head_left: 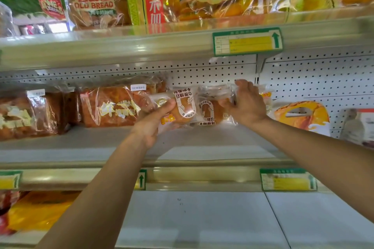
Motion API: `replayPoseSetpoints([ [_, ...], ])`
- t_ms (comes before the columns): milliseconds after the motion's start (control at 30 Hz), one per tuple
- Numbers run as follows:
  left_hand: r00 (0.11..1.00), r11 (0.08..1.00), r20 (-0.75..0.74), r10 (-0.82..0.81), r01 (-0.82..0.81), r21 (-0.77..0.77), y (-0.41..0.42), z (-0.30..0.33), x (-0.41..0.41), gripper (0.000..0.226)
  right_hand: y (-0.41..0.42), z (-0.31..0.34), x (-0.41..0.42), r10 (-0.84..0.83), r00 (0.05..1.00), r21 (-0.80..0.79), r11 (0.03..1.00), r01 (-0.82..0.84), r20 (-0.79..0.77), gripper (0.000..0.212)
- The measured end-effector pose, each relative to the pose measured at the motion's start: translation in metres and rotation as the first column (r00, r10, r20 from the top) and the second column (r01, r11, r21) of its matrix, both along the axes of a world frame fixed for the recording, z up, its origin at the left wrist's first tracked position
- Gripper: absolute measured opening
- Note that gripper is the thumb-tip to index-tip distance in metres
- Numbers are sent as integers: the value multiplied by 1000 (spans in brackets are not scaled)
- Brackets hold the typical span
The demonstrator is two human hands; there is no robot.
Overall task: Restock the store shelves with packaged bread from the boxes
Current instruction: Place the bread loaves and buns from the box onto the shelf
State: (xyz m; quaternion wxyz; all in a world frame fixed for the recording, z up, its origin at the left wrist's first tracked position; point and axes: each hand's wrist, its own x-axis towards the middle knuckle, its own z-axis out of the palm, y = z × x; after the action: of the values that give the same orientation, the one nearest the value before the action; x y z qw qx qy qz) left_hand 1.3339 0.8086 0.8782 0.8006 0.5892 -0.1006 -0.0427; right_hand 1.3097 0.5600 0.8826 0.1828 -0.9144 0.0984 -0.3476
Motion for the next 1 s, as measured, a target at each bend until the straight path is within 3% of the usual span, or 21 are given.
replayPoseSetpoints([
  [67,1000,999,16,1,-1,49,-7,2,-2,71,7,10,-10,189,972,18,981,-193,143,64],
  [133,997,981,74,-19,4,196,-14,4,-2,85,17,24,-23,419,898,96,896,-433,133,62],
  [233,979,935,175,-105,37,353,-24,13,-15,44,30,40,-35,632,763,257,766,-589,-136,72],
  [300,965,917,242,-101,-4,398,-30,20,-22,21,29,44,-35,701,669,350,708,-613,-246,51],
  [333,958,919,272,-89,-27,394,-32,23,-24,22,28,43,-35,717,652,394,689,-609,-245,37],
  [400,962,937,266,-53,-44,347,-32,26,-26,50,23,40,-37,727,656,468,661,-587,-203,28],
  [500,989,990,135,-68,50,132,-28,20,-27,79,15,31,-41,729,679,619,574,-536,-88,41],
  [600,986,984,94,-135,123,130,-30,7,-28,104,13,24,-46,707,695,799,341,-495,129,30],
  [667,977,973,110,-185,167,158,-36,0,-30,109,13,20,-49,712,674,843,230,-485,194,29],
  [733,971,977,151,-184,164,138,-42,1,-30,99,13,17,-52,730,659,845,224,-485,185,37],
  [800,974,980,164,-156,133,146,-45,7,-30,92,7,17,-54,684,702,833,263,-487,195,53],
  [867,973,970,188,-133,89,224,-47,10,-28,84,-6,19,-55,619,761,785,368,-498,193,70],
  [933,964,943,220,-149,71,326,-52,12,-28,76,-14,23,-59,632,768,700,503,-507,102,65],
  [1000,955,922,226,-193,97,376,-61,14,-31,70,-20,23,-63,639,768,663,564,-492,26,56],
])
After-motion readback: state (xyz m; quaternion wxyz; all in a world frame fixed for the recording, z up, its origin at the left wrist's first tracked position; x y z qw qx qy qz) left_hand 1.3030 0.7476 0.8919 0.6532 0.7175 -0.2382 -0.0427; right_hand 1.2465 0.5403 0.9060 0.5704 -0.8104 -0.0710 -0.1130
